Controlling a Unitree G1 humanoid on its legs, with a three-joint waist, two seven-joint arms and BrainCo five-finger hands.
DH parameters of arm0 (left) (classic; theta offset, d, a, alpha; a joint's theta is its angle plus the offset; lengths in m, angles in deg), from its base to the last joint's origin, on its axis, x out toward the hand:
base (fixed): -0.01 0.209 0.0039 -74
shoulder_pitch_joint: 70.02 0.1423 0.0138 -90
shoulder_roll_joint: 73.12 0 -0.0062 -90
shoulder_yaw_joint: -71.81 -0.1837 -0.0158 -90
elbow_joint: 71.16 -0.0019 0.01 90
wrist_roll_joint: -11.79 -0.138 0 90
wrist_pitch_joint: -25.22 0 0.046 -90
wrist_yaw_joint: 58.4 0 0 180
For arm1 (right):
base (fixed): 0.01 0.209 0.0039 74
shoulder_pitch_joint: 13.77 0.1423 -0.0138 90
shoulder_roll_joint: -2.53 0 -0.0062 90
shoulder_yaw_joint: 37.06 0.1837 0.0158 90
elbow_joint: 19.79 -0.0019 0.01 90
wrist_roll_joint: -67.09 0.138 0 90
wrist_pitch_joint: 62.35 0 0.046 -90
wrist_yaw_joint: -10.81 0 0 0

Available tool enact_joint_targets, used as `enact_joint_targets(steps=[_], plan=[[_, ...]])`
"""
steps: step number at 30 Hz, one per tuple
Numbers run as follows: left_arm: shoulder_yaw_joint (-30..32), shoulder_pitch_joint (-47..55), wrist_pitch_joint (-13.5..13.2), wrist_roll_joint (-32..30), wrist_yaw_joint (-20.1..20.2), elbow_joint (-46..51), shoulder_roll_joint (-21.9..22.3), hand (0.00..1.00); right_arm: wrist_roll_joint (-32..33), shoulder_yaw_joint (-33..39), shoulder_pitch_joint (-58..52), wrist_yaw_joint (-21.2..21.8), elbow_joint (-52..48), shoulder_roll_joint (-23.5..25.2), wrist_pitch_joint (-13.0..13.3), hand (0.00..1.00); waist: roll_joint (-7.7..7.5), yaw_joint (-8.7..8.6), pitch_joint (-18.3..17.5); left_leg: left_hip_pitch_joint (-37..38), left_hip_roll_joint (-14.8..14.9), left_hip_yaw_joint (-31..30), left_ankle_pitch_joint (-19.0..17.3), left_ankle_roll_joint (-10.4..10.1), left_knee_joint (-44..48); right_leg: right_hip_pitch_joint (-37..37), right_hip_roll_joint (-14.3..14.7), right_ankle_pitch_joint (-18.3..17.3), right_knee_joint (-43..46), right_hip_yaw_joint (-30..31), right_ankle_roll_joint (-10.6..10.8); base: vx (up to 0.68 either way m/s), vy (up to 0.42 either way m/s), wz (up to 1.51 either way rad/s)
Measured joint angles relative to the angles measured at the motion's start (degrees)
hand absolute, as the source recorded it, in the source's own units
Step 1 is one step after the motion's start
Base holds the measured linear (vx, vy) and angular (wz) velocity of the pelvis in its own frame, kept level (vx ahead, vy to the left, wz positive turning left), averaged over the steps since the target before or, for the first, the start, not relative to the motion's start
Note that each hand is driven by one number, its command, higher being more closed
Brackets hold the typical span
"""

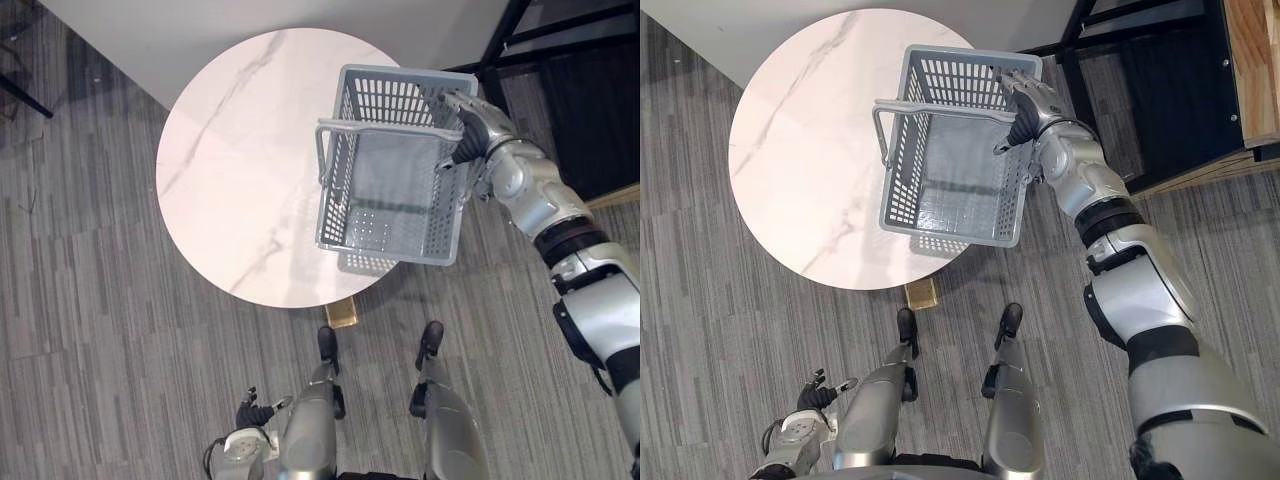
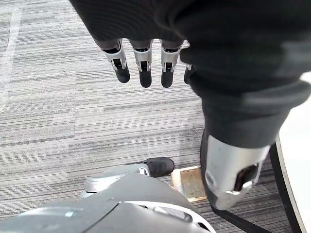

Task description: Pick vegetable in the basket

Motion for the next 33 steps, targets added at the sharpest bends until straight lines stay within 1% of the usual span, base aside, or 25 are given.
enact_joint_targets(steps=[9,10,13,25,27,30,33], plan=[[-0.5,-0.1,0.0,0.0,-0.7,0.0,0.0,0.00,0.0,0.5,0.1,-1.4,0.6,0.0,0.0,0.00,0.16,0.20,0.1,-0.2,0.0,-0.3,0.0,0.0,0.0,0.0,0.0,0.0,-0.1,-0.3,0.0,0.00,0.000,0.00],[-0.6,-0.3,0.0,0.0,-0.8,-0.1,0.0,0.00,0.0,0.5,0.2,-1.7,0.7,0.0,0.0,1.00,0.31,0.21,0.2,-0.3,0.0,-0.4,0.1,0.0,0.0,0.0,0.0,0.0,-0.1,-0.4,0.0,0.00,0.000,0.04],[-0.9,-0.8,0.0,0.0,-0.8,-0.1,0.0,0.00,0.0,0.5,0.4,-2.1,0.7,-0.1,0.0,1.00,0.51,0.19,0.3,-0.4,0.0,-0.8,0.3,0.0,0.0,0.1,0.0,0.0,-0.1,-0.7,0.0,0.00,0.000,0.05],[-1.2,-1.3,0.0,-0.5,-0.9,-0.1,-0.1,0.00,-0.1,0.5,1.3,-2.0,2.3,-0.1,0.0,1.00,0.53,0.44,0.3,-1.1,0.0,-1.9,0.7,0.1,0.0,0.2,-0.1,0.0,-0.1,-1.9,0.0,0.02,0.001,0.05],[-1.2,-1.3,0.0,-0.5,-0.9,-0.1,-0.1,0.00,-1.9,0.3,1.3,-2.0,2.3,-0.1,0.0,1.00,0.53,0.44,0.3,-1.0,0.0,-1.9,0.7,0.1,0.1,0.2,-0.1,0.0,-0.1,-1.9,0.0,0.04,0.002,0.00],[-1.2,-1.3,0.1,-0.6,-0.9,0.0,-0.1,0.00,-2.2,-0.2,1.3,-1.9,2.4,0.0,0.0,1.00,0.53,0.47,0.3,-0.9,0.0,-1.8,0.8,0.1,0.1,0.3,-0.1,0.1,-0.1,-1.9,-0.1,0.00,0.000,0.00],[-1.2,-1.3,0.2,-0.6,-0.9,0.0,0.0,0.00,-2.8,-1.9,1.3,-0.6,2.5,0.0,0.0,1.00,0.53,0.59,0.3,0.0,0.1,-1.5,0.8,0.1,0.1,1.1,-0.1,0.1,-0.1,-1.5,-0.2,0.03,0.001,-0.05]])
